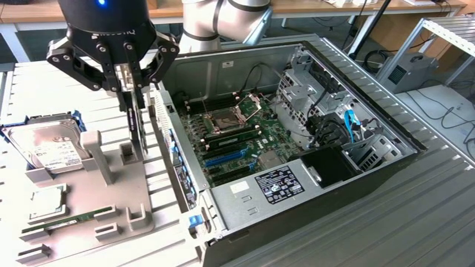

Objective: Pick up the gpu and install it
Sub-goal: 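Pick up the gpu and move the gpu toward the slot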

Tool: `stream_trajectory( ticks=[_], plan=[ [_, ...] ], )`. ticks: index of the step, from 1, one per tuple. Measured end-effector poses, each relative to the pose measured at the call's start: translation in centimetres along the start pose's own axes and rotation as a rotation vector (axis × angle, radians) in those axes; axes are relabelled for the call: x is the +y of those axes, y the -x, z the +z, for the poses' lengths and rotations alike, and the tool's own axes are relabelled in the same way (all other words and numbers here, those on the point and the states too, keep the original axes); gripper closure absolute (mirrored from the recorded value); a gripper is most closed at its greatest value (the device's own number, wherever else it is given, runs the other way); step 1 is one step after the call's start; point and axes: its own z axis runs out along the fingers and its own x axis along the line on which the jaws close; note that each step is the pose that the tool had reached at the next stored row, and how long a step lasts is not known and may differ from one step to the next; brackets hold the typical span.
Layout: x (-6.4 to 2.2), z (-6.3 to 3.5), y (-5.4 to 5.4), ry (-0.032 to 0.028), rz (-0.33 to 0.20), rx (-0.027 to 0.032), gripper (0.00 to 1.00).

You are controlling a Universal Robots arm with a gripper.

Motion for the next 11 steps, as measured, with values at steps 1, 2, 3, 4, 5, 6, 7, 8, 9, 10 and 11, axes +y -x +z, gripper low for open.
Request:
stream_trajectory(
  ticks=[1,2,3,4,5,6,7,8,9,10,11],
  plan=[
    [0.0,0.0,0.06,-0.0002,0.0,0.0,0.74],
    [0.01,0.0,0.11,-0.0005,0.0,0.0,0.74],
    [0.02,0.01,0.29,-0.0014,0.0,-0.0001,0.74],
    [0.03,0.01,0.35,-0.0018,0.0,-0.0001,0.74],
    [0.03,0.01,0.4,-0.002,0.0,-0.0001,0.74],
    [0.04,0.01,0.46,-0.0023,0.0,-0.0002,0.74],
    [0.04,0.02,0.51,-0.0026,0.0,-0.0002,0.74],
    [0.04,0.02,0.57,-0.0029,0.0,-0.0002,0.74],
    [0.05,0.02,0.62,-0.0032,0.0,-0.0002,0.74],
    [0.05,0.02,0.69,-0.0035,0.0,-0.0003,0.74],
    [0.06,0.02,0.74,-0.0038,0.0,-0.0003,0.74]
  ],
)
